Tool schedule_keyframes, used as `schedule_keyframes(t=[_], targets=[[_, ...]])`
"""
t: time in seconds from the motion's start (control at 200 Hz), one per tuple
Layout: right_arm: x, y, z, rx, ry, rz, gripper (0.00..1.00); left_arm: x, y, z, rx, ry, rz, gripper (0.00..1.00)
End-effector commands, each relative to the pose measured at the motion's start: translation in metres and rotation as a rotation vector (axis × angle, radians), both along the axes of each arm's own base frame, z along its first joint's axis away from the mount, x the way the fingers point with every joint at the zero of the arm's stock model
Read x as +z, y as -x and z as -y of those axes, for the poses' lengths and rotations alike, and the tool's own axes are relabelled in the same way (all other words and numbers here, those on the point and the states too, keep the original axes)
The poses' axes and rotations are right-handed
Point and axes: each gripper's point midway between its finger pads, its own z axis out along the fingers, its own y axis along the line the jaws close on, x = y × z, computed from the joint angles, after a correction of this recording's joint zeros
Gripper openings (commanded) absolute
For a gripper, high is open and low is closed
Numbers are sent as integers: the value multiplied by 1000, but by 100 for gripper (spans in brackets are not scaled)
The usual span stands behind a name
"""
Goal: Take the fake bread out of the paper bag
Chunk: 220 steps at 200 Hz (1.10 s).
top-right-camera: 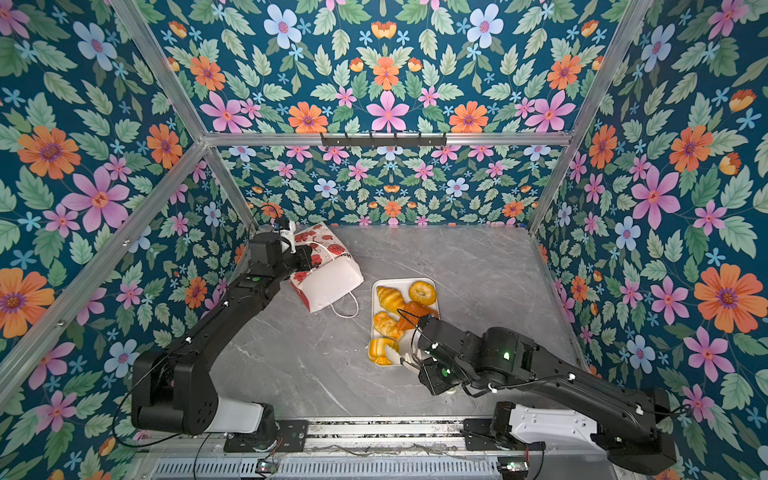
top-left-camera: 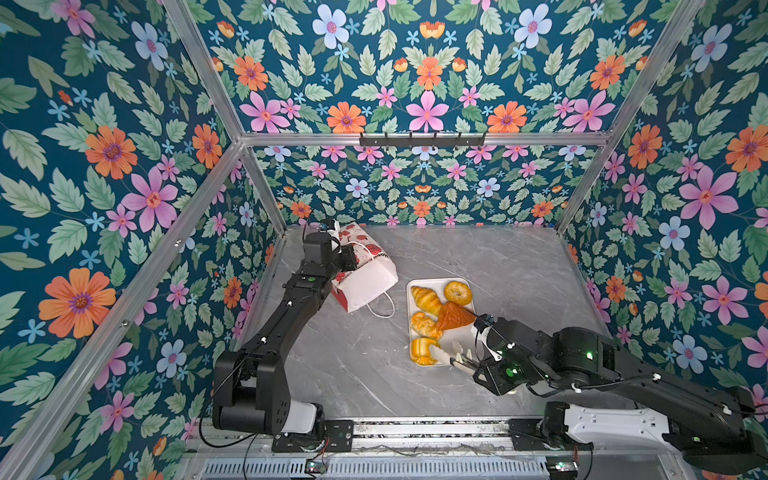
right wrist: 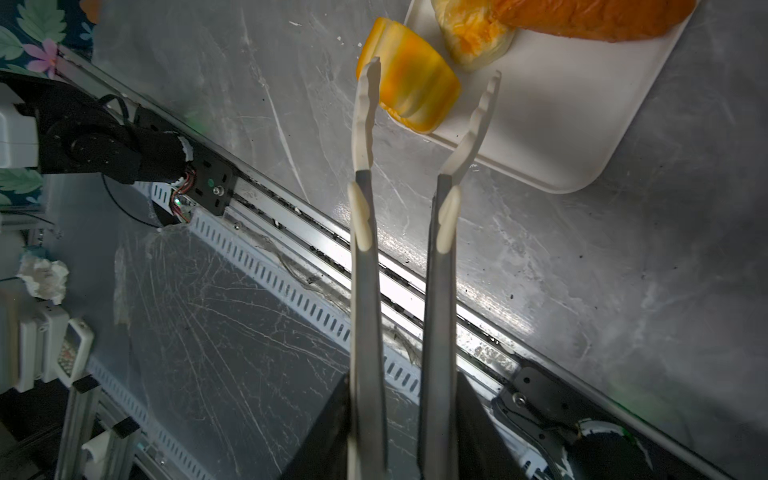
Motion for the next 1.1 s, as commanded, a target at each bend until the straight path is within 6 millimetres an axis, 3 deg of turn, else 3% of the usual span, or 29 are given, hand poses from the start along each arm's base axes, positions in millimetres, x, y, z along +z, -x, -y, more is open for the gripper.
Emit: schedule_keyframes(t=[0.0,0.255,0.78,1.095], targets=[[6,-8,6,24,55,61,36,3,-1,0,-3,-5,14,0],[12,-9,8,128,131,125,36,3,-1,-1,0,-5,18,0],[-8,-10,7,415,464,367,37,2,-1,-3,4,-6,17,0],[-6,1,0,514,450,402,39,1,-2,-4,3,-5,14,0]])
